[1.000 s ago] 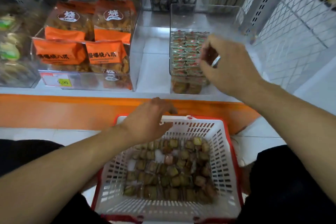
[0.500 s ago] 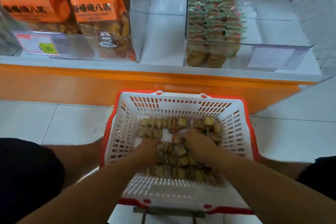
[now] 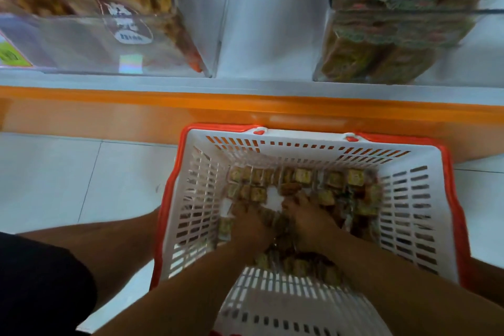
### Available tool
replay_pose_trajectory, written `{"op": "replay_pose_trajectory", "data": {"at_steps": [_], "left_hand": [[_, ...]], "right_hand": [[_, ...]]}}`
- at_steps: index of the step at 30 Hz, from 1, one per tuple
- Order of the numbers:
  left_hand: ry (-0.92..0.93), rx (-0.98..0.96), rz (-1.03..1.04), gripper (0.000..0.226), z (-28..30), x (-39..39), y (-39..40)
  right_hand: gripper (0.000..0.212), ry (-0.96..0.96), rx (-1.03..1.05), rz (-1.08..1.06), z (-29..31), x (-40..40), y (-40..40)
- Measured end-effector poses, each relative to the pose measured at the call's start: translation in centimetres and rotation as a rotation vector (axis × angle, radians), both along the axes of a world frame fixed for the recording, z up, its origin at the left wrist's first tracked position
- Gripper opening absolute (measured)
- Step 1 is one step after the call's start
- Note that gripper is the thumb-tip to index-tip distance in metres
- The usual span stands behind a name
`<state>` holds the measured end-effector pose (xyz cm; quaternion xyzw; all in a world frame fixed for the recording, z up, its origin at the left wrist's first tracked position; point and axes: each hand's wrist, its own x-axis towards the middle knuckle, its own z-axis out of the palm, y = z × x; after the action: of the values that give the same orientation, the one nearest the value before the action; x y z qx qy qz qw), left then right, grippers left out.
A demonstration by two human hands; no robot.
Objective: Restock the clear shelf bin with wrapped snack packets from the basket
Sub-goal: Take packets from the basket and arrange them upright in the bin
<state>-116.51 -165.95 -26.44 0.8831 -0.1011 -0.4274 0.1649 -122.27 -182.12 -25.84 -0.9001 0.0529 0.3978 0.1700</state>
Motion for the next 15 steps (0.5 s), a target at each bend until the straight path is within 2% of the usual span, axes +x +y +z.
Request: {"op": "replay_pose_trajectory", "data": {"at_steps": [2, 4, 6, 8, 13, 15], "left_hand": [[-0.01, 0.057, 0.061, 0.052, -0.7, 0.0, -0.4], [0.015, 0.075, 0.068, 0.05, -1.1, 0.1, -0.6], [0.036, 0.038, 0.106, 0.057, -1.1, 0.1, -0.6], [0.023, -0.012, 0.102, 0.052, -0.9, -0.3, -0.7], [0.035, -0.131, 0.098, 0.046, -1.1, -1.3, -0.4], [0.05, -0.156, 0.069, 0.026, -1.2, -1.1, -0.3]], "right_hand": [[0.101, 0.018, -0.032, 0.014, 0.0, 0.0, 0.5], [0.1, 0.02, -0.061, 0.014, -0.1, -0.3, 0.9], [0.085, -0.022, -0.076, 0.012, -0.6, -0.8, 1.1], [0.067, -0.063, -0.063, -0.016, -1.0, -1.1, 0.9], [0.071, -0.071, -0.041, -0.034, -1.4, -1.2, 0.7], [0.065, -0.104, -0.003, -0.052, -1.3, -1.2, 0.7]]}}
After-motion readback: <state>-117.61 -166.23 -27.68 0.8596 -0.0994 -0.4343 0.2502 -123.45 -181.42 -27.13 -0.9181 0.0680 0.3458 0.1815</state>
